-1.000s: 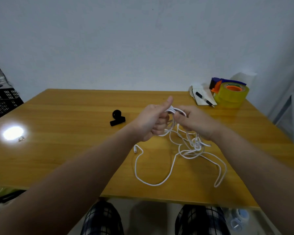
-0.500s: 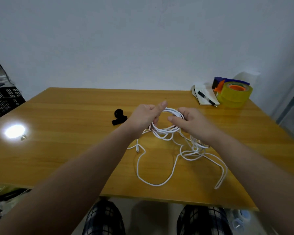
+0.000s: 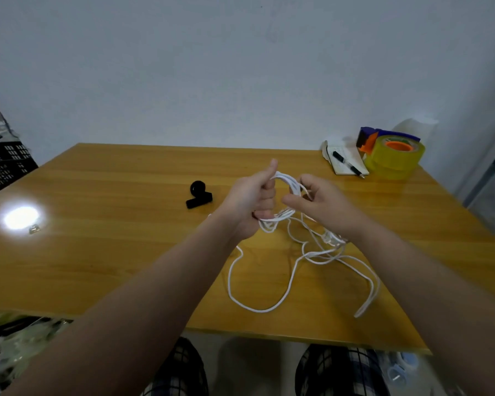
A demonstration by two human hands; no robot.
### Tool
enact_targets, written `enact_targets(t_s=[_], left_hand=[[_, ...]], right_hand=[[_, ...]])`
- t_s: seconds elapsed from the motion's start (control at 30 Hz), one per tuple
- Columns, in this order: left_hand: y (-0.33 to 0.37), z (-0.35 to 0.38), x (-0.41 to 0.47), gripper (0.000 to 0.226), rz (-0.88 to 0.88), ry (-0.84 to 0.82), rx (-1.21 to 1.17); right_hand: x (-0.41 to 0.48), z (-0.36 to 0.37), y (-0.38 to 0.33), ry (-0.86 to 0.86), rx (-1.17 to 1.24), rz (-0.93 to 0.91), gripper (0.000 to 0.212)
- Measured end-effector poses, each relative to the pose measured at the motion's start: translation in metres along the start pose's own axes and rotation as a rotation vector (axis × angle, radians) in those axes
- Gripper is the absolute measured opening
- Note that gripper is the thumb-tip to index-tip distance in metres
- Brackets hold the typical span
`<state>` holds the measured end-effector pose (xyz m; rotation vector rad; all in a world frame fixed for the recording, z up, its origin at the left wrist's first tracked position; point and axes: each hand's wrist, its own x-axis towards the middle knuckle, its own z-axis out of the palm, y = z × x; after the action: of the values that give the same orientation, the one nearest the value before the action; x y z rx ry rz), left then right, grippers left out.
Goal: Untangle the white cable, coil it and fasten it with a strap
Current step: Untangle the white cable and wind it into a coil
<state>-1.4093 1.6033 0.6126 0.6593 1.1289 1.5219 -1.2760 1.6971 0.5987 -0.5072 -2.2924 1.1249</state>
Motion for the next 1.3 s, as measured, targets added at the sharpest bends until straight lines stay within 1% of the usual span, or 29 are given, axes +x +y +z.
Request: enact_targets(t_s=[0.07,0.13,0.2,0.27,0.3,0.33,0.43,0.5,0.6,0.67,0.7,0.73,0.8,0.83,0.87,0.9,0.93,0.97,1.0,1.03,1.07,1.1,1.13,1.17,1.2,1.23,1.27,1.3], left_hand=[[0.002,-0.009,0.000,0.045,0.032,0.061,0.164],[0.003,-0.020,0.001,0.041,0.067,0.142,0.269],[0.005,-0.033,0.005,0.040,0.096,0.239,0.250],[0.008,-0.049,0.009,0.041,0.116,0.366,0.140],[0.009,-0.058,0.009,0.043,0.123,0.432,0.092],[0.009,-0.066,0.009,0.045,0.128,0.492,0.066],[0.000,-0.080,0.010,0.044,0.111,0.599,0.112],[-0.004,-0.081,0.009,0.041,0.112,0.672,0.132],[-0.001,-0.071,0.007,0.039,0.222,0.756,0.047],[0.000,-0.062,0.008,0.035,0.273,0.791,-0.019],[-0.001,-0.058,0.010,0.034,0.268,0.789,-0.065],[-0.003,-0.054,0.012,0.034,0.258,0.751,-0.119],[-0.007,-0.047,0.015,0.037,0.243,0.589,-0.172],[-0.008,-0.043,0.015,0.037,0.233,0.514,-0.136],[-0.009,-0.039,0.015,0.037,0.221,0.462,-0.070],[-0.009,-0.037,0.014,0.038,0.211,0.426,0.004],[-0.008,-0.034,0.012,0.038,0.203,0.399,0.076],[-0.007,-0.032,0.012,0.039,0.203,0.382,0.141],[-0.007,-0.030,0.012,0.038,0.205,0.369,0.187],[-0.007,-0.028,0.013,0.036,0.207,0.357,0.206],[-0.007,-0.026,0.012,0.035,0.211,0.343,0.204],[-0.007,-0.024,0.012,0.035,0.216,0.326,0.192],[-0.007,-0.023,0.011,0.036,0.220,0.306,0.174],[-0.005,-0.022,0.010,0.039,0.223,0.280,0.152],[-0.003,-0.023,0.009,0.040,0.222,0.245,0.127],[0.000,-0.024,0.009,0.042,0.211,0.202,0.097],[0.002,-0.025,0.007,0.042,0.182,0.153,0.067],[0.004,-0.025,0.005,0.044,0.136,0.102,0.044]], right_hand=[[-0.001,-0.008,-0.002,-0.009,0.016,0.004,0.028],[0.000,-0.018,-0.002,0.004,-0.075,0.032,0.016],[0.002,-0.027,0.003,0.000,-0.253,0.072,0.008],[0.002,-0.036,0.011,0.015,-0.411,0.092,0.009],[0.001,-0.041,0.015,0.046,-0.419,0.098,0.010],[-0.002,-0.044,0.017,0.077,-0.365,0.102,0.010],[-0.006,-0.042,0.016,0.174,-0.105,0.094,0.014],[-0.005,-0.035,0.017,0.280,-0.055,0.108,0.017],[-0.006,-0.025,0.035,0.430,-0.101,0.262,0.023],[-0.007,-0.016,0.053,0.442,-0.180,0.438,0.029],[-0.007,-0.010,0.061,0.400,-0.242,0.531,0.032],[-0.007,-0.005,0.065,0.309,-0.347,0.610,0.034],[-0.005,0.004,0.061,0.101,-0.667,0.696,0.029],[-0.002,0.006,0.056,0.038,-0.838,0.676,0.023],[0.000,0.008,0.051,0.028,-0.958,0.607,0.021],[0.004,0.009,0.045,0.052,-0.998,0.508,0.030],[0.006,0.009,0.035,0.129,-0.898,0.393,0.037],[0.007,0.010,0.023,0.222,-0.633,0.288,0.039],[0.007,0.013,0.011,0.287,-0.277,0.207,0.037],[0.004,0.017,-0.001,0.289,0.054,0.145,0.033],[0.002,0.021,-0.012,0.232,0.239,0.133,0.032],[-0.001,0.023,-0.016,0.148,0.287,0.159,0.034],[-0.002,0.026,-0.017,0.063,0.253,0.190,0.036],[-0.003,0.028,-0.013,0.000,0.200,0.209,0.034],[-0.005,0.029,-0.008,-0.018,0.164,0.210,0.026],[-0.005,0.028,-0.004,0.002,0.165,0.209,0.017],[-0.004,0.025,0.000,0.062,0.179,0.207,0.015],[-0.003,0.020,0.004,0.148,0.164,0.211,0.020]])
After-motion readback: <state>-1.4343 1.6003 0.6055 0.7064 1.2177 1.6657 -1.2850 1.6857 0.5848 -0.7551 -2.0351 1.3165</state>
